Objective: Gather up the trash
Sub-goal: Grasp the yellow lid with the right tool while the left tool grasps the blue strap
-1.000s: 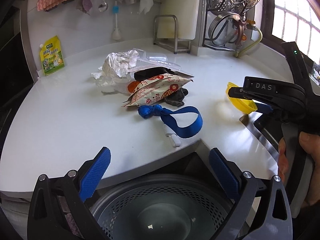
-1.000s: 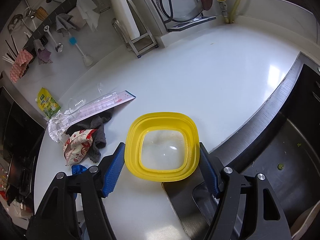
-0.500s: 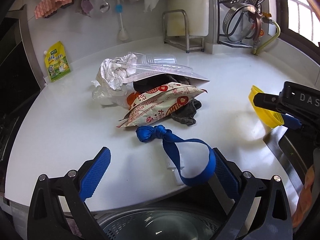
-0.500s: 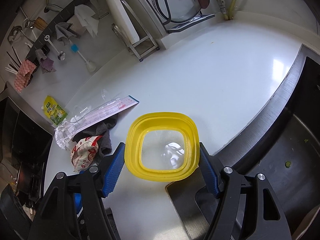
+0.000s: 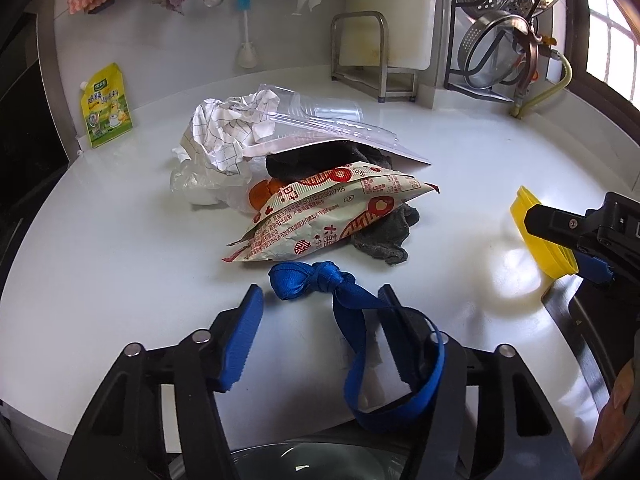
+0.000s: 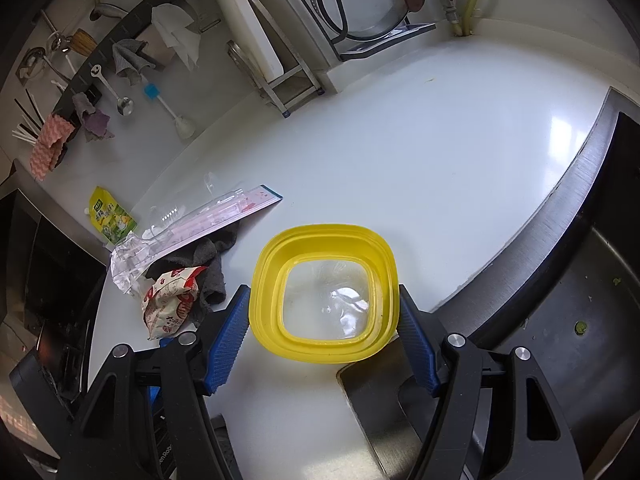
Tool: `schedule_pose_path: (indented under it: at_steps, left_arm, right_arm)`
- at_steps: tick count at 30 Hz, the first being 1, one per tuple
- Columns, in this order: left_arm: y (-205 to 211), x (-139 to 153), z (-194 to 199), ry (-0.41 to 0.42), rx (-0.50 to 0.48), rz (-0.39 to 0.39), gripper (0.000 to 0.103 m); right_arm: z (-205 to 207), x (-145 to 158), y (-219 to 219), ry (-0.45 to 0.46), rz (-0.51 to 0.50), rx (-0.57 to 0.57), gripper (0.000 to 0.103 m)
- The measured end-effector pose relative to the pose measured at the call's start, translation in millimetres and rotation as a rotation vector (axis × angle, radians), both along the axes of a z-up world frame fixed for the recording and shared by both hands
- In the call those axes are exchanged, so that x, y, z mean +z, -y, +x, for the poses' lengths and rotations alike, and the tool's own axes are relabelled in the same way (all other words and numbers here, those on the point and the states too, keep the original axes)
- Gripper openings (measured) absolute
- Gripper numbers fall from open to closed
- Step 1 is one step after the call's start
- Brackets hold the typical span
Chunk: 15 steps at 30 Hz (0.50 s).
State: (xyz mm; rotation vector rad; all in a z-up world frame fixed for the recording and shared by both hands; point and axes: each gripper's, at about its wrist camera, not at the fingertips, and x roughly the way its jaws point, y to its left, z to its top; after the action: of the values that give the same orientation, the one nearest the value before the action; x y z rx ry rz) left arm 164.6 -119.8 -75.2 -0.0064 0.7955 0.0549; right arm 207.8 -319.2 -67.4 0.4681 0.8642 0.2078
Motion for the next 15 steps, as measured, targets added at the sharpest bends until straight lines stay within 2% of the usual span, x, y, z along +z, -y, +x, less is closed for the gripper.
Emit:
schedule_pose_path:
  at_steps: [5,15]
  left_arm:
    - [-6.5,2.0,-6.7,-0.006,-0.023,-0.017,0.013]
    - [-31.3,19.3,-30.7,0.030,-0.067,-0.010,0.010]
  right_arm:
    - [-0.6,-0.8,-1.0,-0.003,-0.008,-0.001,0.068]
    - [-4.6,-0.7,-10.3,0.009,-0.048,0.008,0.068]
